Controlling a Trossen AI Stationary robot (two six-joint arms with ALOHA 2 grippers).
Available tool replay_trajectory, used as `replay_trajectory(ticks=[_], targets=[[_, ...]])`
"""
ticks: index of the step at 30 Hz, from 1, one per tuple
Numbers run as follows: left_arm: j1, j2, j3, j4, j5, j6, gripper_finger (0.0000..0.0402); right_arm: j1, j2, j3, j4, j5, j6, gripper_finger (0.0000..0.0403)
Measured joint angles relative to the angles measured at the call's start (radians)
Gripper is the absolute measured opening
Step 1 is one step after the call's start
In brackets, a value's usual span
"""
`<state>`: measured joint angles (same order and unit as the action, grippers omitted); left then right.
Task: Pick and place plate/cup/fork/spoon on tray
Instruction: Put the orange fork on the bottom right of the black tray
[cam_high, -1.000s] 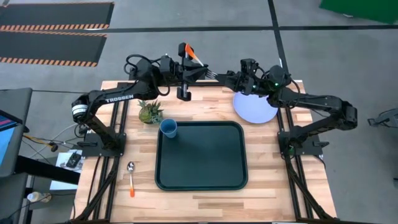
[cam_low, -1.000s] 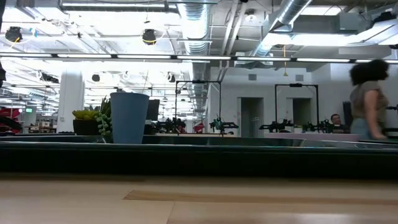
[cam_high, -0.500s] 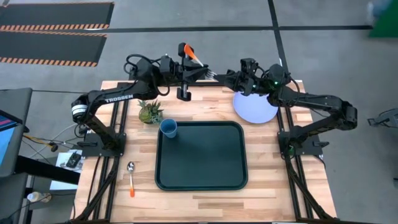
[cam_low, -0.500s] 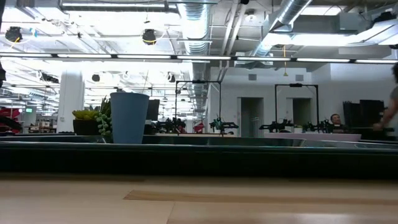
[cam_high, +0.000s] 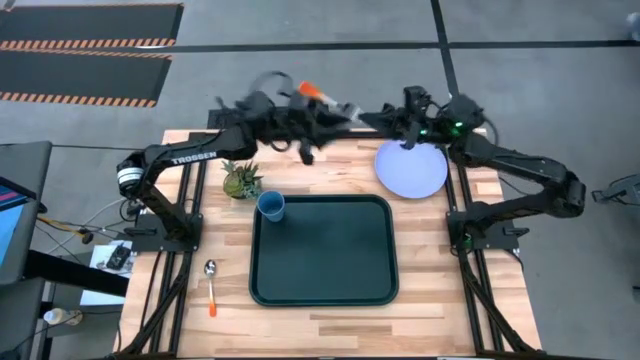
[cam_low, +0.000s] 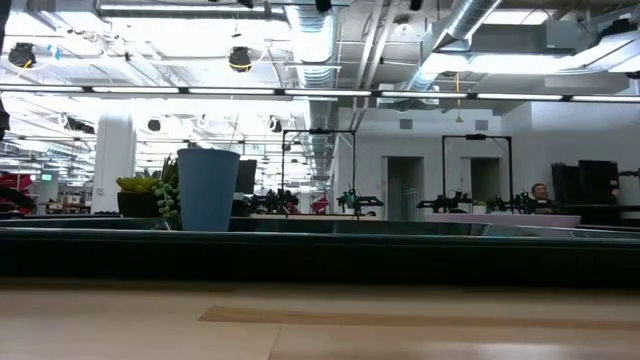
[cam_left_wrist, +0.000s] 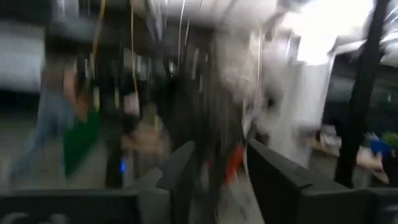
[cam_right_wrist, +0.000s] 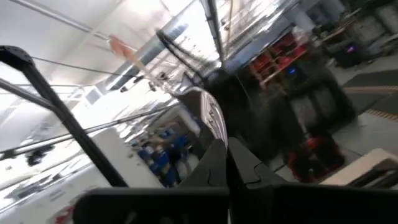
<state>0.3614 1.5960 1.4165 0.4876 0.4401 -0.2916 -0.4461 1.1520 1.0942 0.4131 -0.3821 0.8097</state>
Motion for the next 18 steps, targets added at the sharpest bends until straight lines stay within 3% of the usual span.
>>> replay_trajectory(ticks=[9,18], targets=[[0.000,-0.002,0.000,-0.337,0.019,-0.025,0.0215,-0.129,-0.175,0.000,-0.336,-0.014,-0.120,0.0001],[0.052,-0.017,0.001,-0.383,0.044,-0.094,0.0226,-0.236,-0.352,-0.001,-0.867,0.017,-0.273,0.0001]])
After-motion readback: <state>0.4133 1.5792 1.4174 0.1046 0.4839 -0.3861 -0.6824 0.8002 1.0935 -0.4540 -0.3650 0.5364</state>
